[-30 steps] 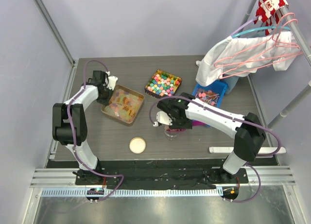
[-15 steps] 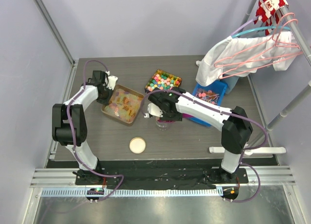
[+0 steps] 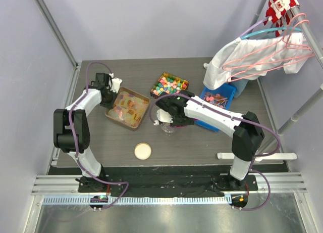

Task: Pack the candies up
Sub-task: Move the packing bottle to the center of the board.

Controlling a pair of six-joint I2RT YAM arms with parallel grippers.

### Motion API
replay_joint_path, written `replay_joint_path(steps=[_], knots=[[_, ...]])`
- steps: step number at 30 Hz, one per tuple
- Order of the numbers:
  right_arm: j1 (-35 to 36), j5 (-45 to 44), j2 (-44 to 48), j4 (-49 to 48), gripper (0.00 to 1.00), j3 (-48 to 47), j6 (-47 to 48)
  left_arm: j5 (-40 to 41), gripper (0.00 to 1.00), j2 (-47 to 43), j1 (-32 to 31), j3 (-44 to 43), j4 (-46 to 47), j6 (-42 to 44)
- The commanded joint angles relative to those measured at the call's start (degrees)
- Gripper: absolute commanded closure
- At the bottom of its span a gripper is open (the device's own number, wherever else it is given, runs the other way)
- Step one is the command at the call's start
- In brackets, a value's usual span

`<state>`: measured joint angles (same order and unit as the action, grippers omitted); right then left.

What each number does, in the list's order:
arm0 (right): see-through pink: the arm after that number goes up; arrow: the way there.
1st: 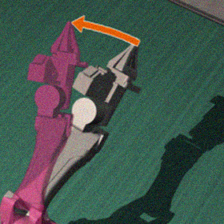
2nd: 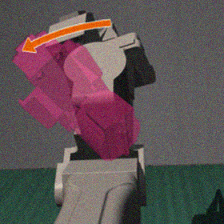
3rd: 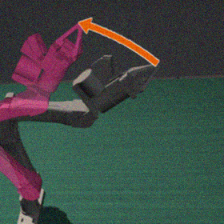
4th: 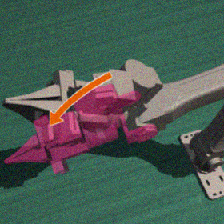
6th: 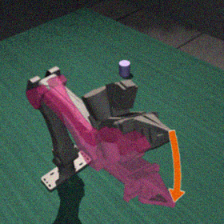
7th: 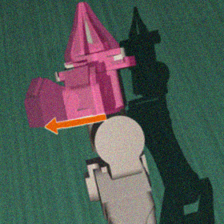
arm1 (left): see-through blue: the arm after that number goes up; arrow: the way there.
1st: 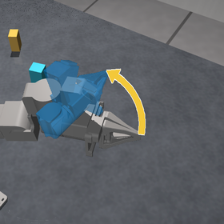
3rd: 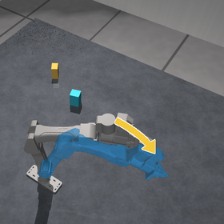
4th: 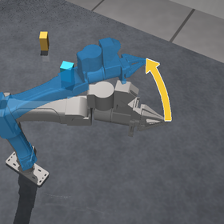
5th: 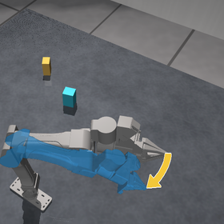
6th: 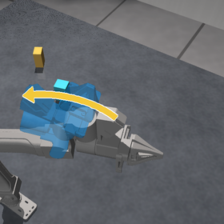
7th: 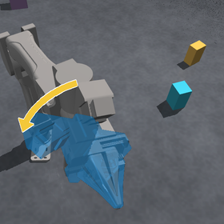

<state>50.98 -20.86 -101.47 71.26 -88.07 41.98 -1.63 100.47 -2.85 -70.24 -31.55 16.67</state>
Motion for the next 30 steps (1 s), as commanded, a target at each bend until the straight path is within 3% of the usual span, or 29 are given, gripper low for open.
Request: replay_joint_path(steps=[1, 10, 24, 30], knots=[[0.8, -5.8, 2.1, 1.9, 0.99, -1.2, 2.8, -2.7, 1.0, -4.0, 0.5, -1.0, 2.8, -1.6], [2.2, -11.6, -0.1, 3.5, 0.99, -1.8, 4.0, -2.9, 1.0, -4.2, 0.4, -0.7, 3.2, -1.5], [2.8, -12.6, 0.7, 6.3, 0.99, -5.1, 5.0, -4.4, 1.0, -4.0, 0.4, -1.3, 2.9, -1.9], [2.8, -12.4, 1.2, 2.4, 0.99, -11.9, 6.4, -5.1, 1.0, -4.7, -0.7, -2.0, 2.7, -2.0]])
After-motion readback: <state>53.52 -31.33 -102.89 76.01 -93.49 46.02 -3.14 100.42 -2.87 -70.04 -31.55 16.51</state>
